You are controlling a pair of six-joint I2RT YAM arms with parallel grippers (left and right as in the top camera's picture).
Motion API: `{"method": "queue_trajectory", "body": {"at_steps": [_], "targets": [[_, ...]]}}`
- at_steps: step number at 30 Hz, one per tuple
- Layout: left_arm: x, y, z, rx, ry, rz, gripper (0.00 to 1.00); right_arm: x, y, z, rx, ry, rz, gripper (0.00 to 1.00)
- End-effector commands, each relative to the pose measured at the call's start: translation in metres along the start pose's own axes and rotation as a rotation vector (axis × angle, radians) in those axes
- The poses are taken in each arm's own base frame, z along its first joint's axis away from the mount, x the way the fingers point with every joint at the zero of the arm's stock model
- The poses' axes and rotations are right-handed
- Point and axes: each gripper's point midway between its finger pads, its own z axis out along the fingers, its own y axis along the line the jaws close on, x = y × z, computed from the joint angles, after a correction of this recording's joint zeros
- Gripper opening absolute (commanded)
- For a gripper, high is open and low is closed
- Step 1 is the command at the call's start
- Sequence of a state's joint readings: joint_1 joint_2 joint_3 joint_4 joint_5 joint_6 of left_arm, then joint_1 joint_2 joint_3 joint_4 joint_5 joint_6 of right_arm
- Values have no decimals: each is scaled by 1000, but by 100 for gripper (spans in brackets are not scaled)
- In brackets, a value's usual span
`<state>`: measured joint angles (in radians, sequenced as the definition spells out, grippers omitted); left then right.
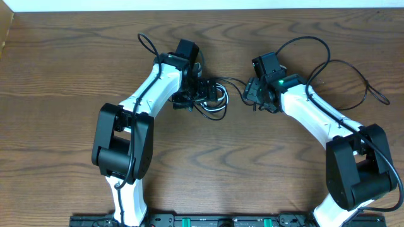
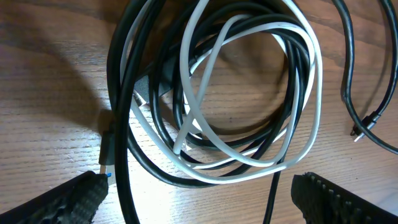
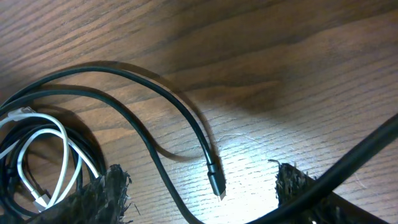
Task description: Untangle cables
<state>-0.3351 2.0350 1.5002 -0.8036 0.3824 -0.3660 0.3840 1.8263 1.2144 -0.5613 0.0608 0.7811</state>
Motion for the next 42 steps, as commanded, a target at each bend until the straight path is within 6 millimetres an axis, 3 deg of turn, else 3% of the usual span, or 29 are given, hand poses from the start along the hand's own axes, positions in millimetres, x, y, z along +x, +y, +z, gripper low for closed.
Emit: {"method": "queue_trajectory", "body": {"at_steps": [1,8,16,25,27,32,38,42], "targets": [[1,4,2,-14,5,-1,99,2,-4,3,22,-4,6,75],[1,5,2,-14,5,-1,100,2,-4,3,22,-4,6,74],[1,4,2,-14,5,-1,99,-5,-13,3,72,-50,5,67],[1,4,2,-14,5,-1,99,7,-22,12,91,-33,24,62],[1,5,2,-14,5,-1,99,8,-23,13,91,-34,24,54],[1,5,2,-14,5,-1,99,8,-23,13,88,-36,24,3],[1,4,2,-12,3,0,98,-2,-16,8,58,-66,27,1],[-12,-2,2,11,-48,19,98,-16,-7,-12,17,-110,-48,1]]}}
